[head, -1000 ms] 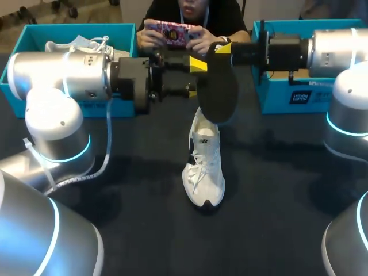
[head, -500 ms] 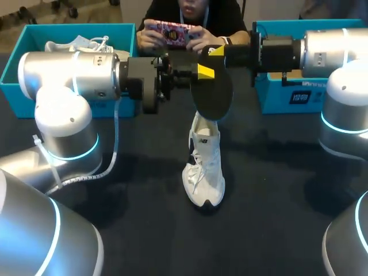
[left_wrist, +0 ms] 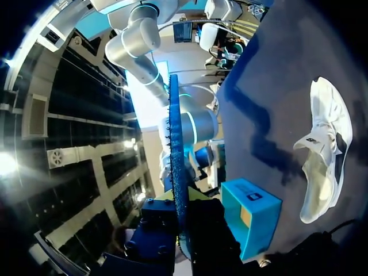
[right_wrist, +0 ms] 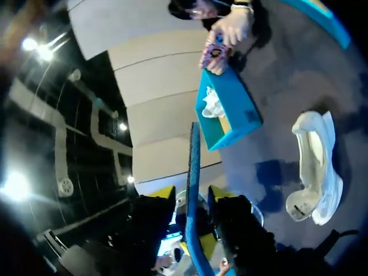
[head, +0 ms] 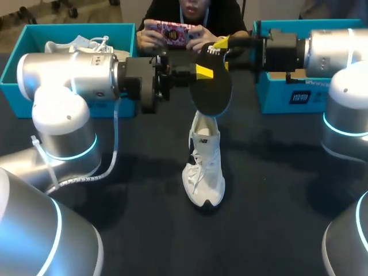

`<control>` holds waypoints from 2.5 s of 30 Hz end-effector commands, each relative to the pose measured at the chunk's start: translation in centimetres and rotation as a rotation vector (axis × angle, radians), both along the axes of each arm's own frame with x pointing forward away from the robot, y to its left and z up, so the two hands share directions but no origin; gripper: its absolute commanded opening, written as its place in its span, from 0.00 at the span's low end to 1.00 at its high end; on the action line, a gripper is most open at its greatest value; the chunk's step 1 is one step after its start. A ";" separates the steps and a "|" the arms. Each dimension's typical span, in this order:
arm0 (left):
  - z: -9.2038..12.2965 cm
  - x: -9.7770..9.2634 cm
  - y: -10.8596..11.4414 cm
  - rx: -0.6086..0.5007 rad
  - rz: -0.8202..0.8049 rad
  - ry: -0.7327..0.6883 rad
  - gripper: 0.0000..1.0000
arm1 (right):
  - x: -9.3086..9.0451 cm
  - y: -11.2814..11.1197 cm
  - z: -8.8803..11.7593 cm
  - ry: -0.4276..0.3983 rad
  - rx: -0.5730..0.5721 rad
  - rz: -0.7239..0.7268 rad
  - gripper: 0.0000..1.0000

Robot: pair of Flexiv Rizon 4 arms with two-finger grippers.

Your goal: Take the shoe out of the shoebox, open the shoe tongue, remove and reinsert the insole, then place the shoe into the shoebox

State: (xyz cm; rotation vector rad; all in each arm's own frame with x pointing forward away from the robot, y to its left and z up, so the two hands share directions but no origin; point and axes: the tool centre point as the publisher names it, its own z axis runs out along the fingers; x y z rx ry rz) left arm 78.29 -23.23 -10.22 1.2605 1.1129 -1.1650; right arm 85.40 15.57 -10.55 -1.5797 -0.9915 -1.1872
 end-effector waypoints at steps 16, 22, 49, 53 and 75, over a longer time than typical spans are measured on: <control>0.4 -0.5 3.0 0.020 0.007 0.043 0.00 | -3.5 -4.5 0.7 -0.332 -0.042 0.151 1.00; 0.4 -0.5 3.0 0.020 0.007 0.043 0.00 | -4.5 -6.5 0.9 -0.351 -0.037 0.174 1.00; 1.4 -1.2 2.7 0.139 -0.024 0.507 0.00 | -5.8 -8.4 0.2 -0.277 0.001 0.258 1.00; 1.3 -1.2 2.9 0.166 -0.018 0.738 0.00 | -5.8 -8.4 0.2 -0.277 0.001 0.258 1.00; 0.6 -2.1 2.7 0.087 -0.091 1.211 0.00 | -5.8 -8.4 0.2 -0.277 0.001 0.258 1.00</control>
